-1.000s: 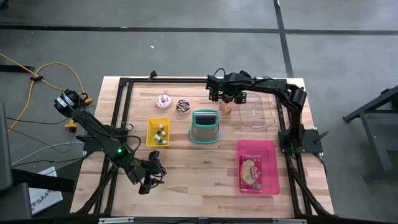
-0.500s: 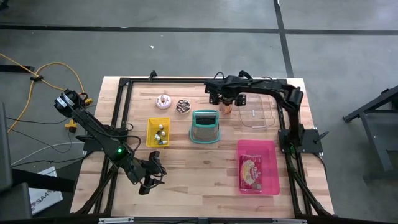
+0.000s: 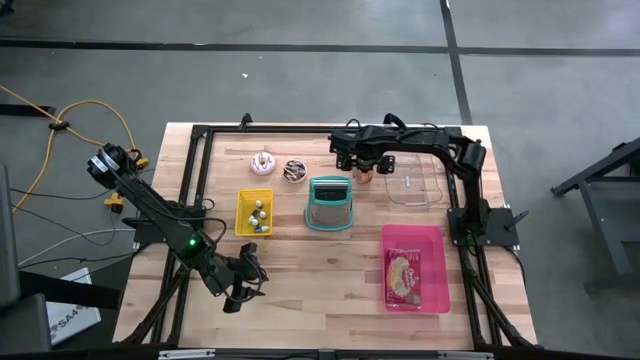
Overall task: Pick & Place Food Item
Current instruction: Put the bread into the transparent bin
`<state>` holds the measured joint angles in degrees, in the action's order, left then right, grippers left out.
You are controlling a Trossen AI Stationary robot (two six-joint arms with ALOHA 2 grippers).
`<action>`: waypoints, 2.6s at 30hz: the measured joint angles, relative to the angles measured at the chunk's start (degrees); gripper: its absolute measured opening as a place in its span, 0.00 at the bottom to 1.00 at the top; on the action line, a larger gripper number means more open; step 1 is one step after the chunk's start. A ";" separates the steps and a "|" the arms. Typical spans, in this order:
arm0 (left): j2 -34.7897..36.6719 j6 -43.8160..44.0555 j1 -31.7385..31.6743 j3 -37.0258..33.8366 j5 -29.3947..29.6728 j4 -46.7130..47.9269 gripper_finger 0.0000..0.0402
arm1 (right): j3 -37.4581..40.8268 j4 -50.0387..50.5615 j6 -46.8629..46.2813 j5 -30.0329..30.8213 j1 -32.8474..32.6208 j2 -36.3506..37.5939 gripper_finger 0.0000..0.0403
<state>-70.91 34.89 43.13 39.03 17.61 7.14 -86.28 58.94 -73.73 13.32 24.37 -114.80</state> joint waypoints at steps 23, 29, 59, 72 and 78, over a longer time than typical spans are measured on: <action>0.00 0.00 0.00 0.00 0.00 -0.38 0.47 | 3.87 -5.90 1.97 -1.29 0.82 -0.05 0.98; 0.00 0.00 0.00 0.00 0.00 -0.38 0.47 | 3.87 -5.86 1.99 -0.17 0.70 -0.05 0.94; 0.00 0.00 0.00 0.00 0.00 -0.39 0.47 | 3.85 -5.66 1.99 0.63 -0.01 0.27 0.36; 0.00 0.00 0.00 0.00 0.00 -0.40 0.47 | 3.85 -5.44 1.99 1.34 -0.12 0.71 0.51; 0.00 0.00 0.00 0.00 0.00 -0.39 0.47 | 3.85 -5.44 1.99 1.32 -0.16 0.71 0.54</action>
<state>-70.91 34.89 43.13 39.03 17.61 6.75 -82.43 53.49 -71.75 14.64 24.21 -114.08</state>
